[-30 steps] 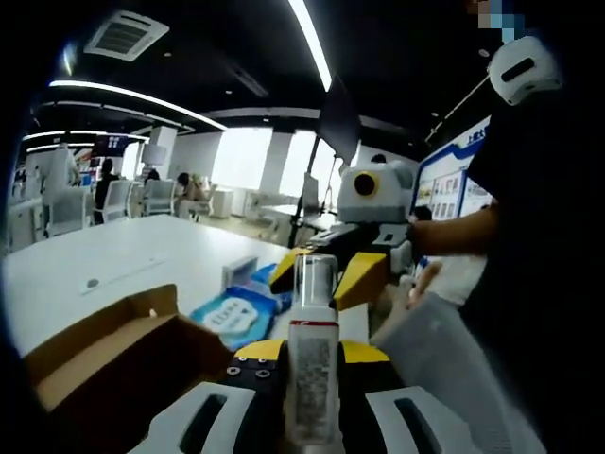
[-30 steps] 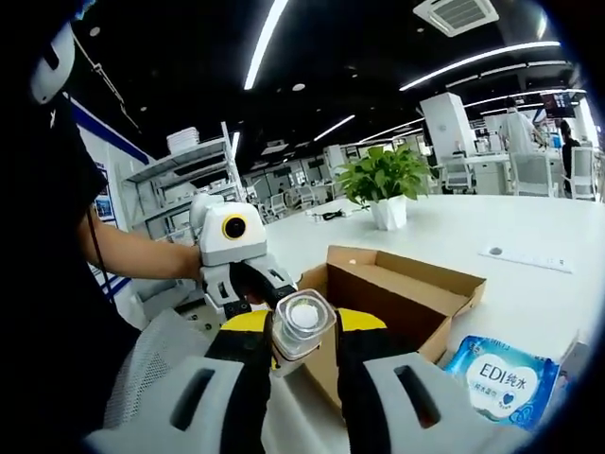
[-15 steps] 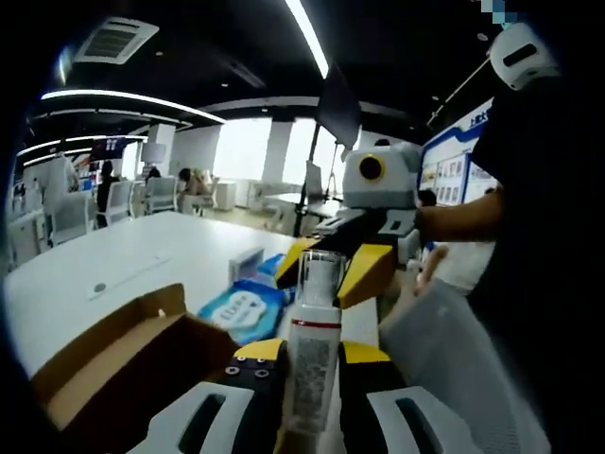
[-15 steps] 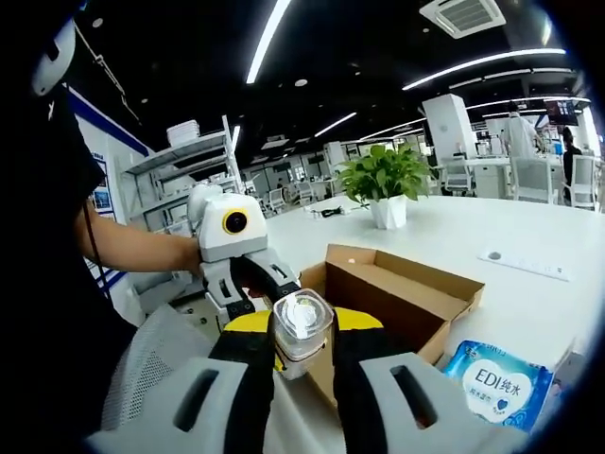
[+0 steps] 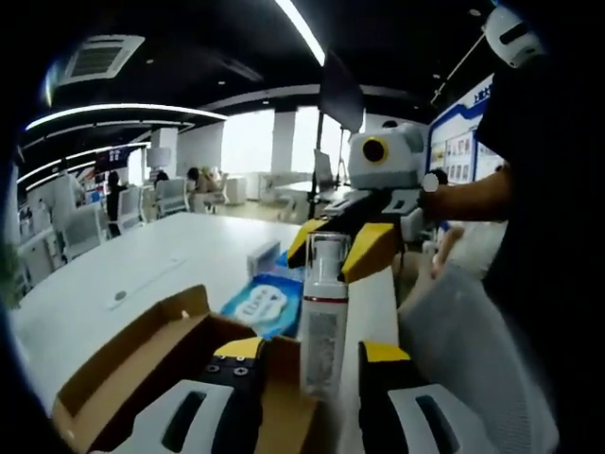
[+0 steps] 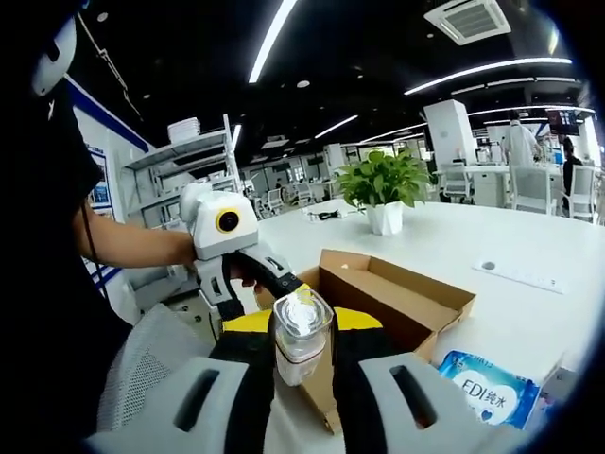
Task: Operate the shoe box by opening the lid, removing the specified soft item, and placing it in the target area until the item is outside and the box remains undamaged.
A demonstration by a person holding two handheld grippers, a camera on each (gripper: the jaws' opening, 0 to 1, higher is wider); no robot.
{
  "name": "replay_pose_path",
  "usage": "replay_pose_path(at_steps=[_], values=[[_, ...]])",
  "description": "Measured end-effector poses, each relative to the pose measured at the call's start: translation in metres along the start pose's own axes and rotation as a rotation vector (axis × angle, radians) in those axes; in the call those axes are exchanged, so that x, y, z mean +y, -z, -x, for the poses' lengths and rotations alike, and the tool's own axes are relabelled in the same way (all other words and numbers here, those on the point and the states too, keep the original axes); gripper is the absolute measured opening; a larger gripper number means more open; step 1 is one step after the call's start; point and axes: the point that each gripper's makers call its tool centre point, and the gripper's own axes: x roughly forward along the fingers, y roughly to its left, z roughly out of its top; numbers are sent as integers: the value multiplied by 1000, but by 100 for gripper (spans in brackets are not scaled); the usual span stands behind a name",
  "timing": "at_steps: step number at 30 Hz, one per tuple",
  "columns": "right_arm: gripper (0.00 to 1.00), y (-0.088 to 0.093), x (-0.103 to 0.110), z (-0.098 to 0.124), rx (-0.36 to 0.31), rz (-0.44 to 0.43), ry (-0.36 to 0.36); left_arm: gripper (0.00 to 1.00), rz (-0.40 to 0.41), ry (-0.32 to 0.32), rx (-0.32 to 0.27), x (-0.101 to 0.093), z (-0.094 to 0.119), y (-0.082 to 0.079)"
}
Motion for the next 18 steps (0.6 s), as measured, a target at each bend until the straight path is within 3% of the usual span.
replay_pose_path(at_steps=[8,18], values=[[19,-8,-15,9,-1,30,24,54,25,-47,19,9,9,4],[19,-17,-43,24,0,70,71,65,45,-116,-4,24,29,2]])
